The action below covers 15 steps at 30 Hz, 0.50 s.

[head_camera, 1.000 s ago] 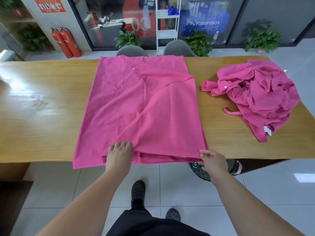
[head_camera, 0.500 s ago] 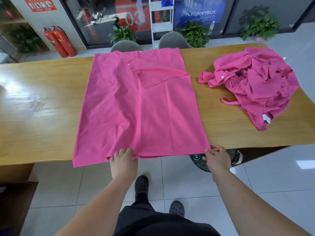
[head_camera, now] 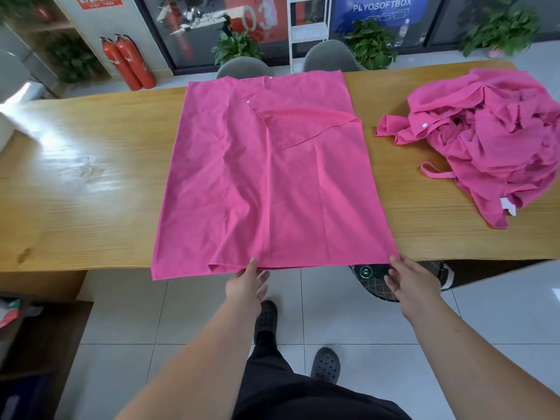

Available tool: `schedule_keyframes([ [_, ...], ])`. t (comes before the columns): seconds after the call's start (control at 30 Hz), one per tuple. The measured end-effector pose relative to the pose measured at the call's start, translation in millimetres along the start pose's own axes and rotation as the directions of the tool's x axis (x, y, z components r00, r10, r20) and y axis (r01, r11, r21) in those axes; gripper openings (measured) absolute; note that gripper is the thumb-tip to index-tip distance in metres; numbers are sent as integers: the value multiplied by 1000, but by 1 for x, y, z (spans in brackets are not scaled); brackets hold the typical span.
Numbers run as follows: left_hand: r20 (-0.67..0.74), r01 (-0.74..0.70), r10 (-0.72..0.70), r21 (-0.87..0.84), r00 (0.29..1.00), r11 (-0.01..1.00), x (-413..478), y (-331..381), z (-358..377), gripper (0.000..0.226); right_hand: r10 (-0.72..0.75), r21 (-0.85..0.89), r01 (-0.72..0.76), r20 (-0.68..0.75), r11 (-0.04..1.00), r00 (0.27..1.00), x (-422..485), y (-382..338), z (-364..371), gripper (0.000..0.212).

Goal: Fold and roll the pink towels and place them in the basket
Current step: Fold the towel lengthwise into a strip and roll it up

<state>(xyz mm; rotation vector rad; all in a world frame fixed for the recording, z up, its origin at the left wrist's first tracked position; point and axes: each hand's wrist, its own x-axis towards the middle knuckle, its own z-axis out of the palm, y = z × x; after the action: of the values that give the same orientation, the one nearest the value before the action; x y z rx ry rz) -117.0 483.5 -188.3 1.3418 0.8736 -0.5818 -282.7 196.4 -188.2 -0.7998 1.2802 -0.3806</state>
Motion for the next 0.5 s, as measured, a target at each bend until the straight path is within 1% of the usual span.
schedule_keyframes([
  [0.1, -15, -47, 47, -19, 999, 999, 2, -2, -6, 25, 28, 67, -30, 24, 997, 999, -2, 2, -7, 17],
  [0.17, -23, -68, 68, -2, 997, 998, 2, -5, -11, 25, 42, 62, -43, 29, 997, 999, -3, 4, -8, 12],
  [0.2, -27, -81, 81, 3, 996, 997, 1, -7, -13, 22, 47, 58, -49, 27, 997, 999, -4, 5, -7, 11],
  [0.3, -29, -96, 96, 9, 995, 995, 0, -13, -19, 9, 57, 53, -58, 30, 997, 998, -6, 9, -5, 16],
  [0.33, -19, -90, 90, 7, 996, 996, 1, -15, -21, 10, 53, 47, -54, 27, 997, 998, -7, 10, -5, 17],
  [0.4, -1, -62, 62, -14, 998, 998, 3, -15, -23, 21, 49, 26, -50, 18, 998, 999, -9, 13, -7, 19],
  [0.5, 1, -48, 48, -80, 999, 996, 4, -13, -20, 28, 35, -21, -35, -1, 999, 999, -10, 13, -9, 17],
])
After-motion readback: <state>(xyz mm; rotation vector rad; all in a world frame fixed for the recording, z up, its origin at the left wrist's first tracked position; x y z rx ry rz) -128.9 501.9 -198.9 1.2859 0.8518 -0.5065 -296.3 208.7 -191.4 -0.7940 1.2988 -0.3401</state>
